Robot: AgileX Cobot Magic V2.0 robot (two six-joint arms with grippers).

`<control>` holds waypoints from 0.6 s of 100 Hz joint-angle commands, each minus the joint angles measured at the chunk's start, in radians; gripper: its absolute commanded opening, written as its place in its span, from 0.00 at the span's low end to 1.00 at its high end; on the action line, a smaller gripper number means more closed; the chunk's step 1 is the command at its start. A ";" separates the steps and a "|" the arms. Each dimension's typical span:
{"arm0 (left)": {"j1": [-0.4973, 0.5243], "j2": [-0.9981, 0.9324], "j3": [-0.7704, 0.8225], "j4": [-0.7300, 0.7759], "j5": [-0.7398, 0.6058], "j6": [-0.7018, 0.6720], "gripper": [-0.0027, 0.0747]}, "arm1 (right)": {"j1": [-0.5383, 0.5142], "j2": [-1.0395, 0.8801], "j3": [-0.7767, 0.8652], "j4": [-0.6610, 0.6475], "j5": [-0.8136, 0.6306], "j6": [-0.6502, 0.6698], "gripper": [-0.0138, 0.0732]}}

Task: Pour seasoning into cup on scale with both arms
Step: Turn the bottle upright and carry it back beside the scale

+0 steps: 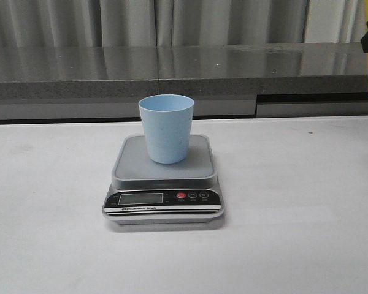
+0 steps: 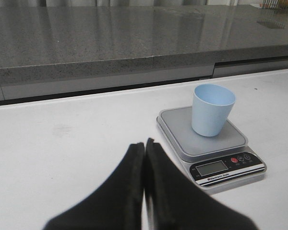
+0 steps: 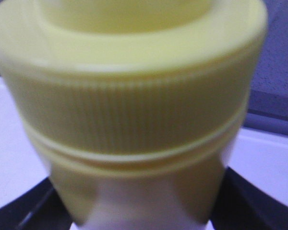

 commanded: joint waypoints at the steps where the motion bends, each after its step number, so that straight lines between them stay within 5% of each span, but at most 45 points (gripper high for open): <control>1: 0.002 0.012 -0.027 -0.010 -0.080 -0.008 0.01 | -0.031 -0.014 -0.022 0.010 -0.092 0.029 0.18; 60: 0.002 0.012 -0.027 -0.010 -0.080 -0.008 0.01 | -0.034 0.202 -0.022 0.057 -0.191 0.031 0.18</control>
